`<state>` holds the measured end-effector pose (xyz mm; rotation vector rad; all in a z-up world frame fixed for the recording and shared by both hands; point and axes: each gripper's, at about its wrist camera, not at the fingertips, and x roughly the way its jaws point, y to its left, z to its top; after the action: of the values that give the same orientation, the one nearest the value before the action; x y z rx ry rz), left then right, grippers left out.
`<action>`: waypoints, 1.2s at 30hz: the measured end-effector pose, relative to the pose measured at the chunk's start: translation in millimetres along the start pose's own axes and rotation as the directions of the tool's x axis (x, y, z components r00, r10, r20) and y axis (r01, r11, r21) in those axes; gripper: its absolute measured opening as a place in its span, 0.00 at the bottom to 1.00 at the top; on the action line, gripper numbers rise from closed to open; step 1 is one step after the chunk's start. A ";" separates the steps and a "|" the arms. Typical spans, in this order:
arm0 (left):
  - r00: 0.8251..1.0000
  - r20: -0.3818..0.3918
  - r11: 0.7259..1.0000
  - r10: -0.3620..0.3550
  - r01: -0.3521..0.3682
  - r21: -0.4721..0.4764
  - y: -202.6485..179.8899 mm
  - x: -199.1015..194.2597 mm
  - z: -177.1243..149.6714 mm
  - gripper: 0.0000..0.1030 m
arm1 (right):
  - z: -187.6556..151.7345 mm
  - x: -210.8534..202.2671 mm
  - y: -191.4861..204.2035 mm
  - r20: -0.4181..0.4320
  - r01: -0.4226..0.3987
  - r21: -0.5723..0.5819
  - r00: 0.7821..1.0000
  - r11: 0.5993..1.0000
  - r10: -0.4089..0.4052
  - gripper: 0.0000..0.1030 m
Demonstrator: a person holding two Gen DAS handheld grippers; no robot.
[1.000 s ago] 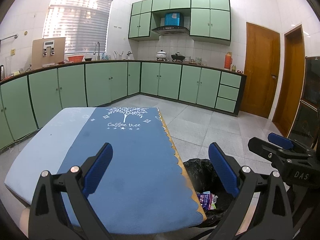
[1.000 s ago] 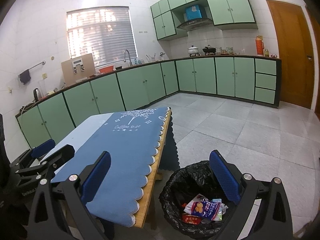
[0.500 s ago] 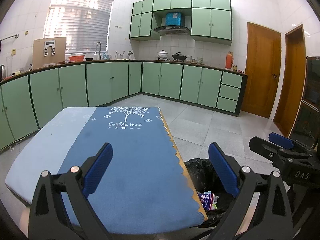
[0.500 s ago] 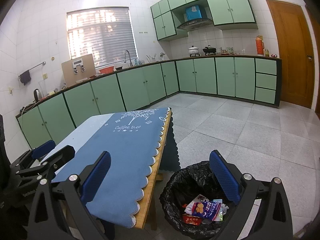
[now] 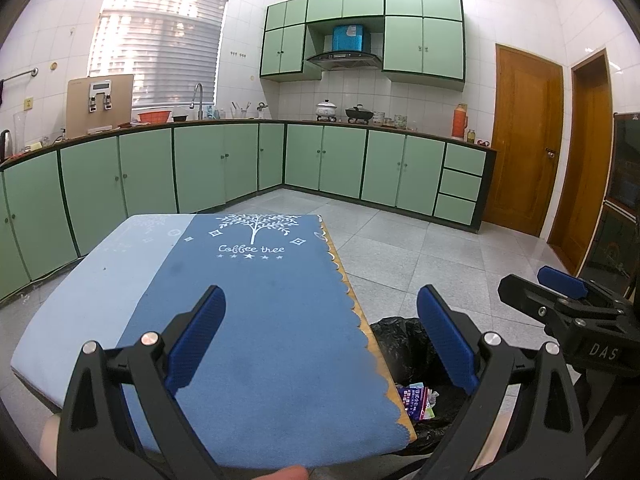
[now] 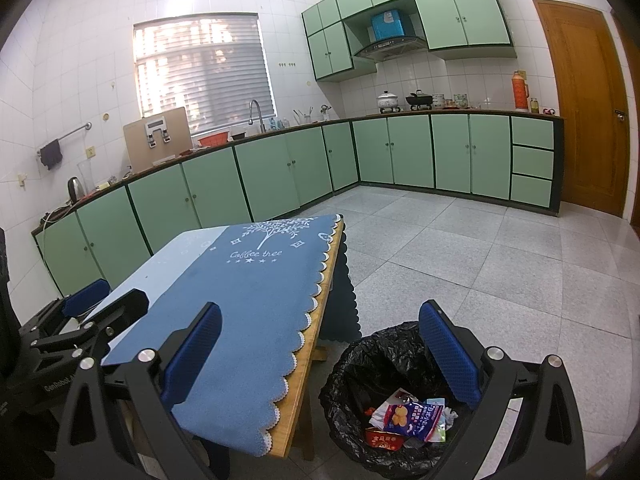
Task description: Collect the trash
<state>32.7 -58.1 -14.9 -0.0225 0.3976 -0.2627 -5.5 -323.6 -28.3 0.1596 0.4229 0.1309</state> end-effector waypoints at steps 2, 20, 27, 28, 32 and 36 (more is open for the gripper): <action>1.000 -0.001 1.000 0.002 -0.002 -0.001 1.4 0.7 0.1 0.91 | 0.2 -0.3 -0.1 0.000 -0.001 0.000 1.000 1.000 0.001 0.94; 1.000 -0.002 1.000 0.006 -0.006 -0.002 2.8 2.3 1.8 0.91 | 0.5 -0.1 -0.2 -0.001 -0.001 0.000 1.000 1.000 0.001 0.94; 1.000 -0.003 1.000 0.007 -0.007 -0.001 3.2 2.3 1.4 0.91 | 0.6 -0.2 -0.1 0.000 -0.001 0.000 1.000 1.000 0.001 0.94; 1.000 -0.003 1.000 0.006 -0.006 -0.001 2.7 2.1 1.5 0.91 | 0.6 -0.2 0.0 0.000 -0.002 -0.001 1.000 1.000 0.002 0.94; 1.000 -0.006 1.000 0.008 -0.008 -0.001 3.7 2.8 -0.3 0.91 | 0.7 0.0 -0.1 -0.001 -0.001 0.000 1.000 1.000 0.001 0.94; 1.000 -0.006 1.000 0.008 -0.008 -0.001 4.7 3.4 -0.9 0.91 | 0.9 0.5 0.1 0.000 -0.001 0.000 1.000 1.000 0.001 0.94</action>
<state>36.5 -54.4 -17.4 -0.0206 0.4039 -0.2544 -4.8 -323.5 -27.7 0.1596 0.4231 0.1314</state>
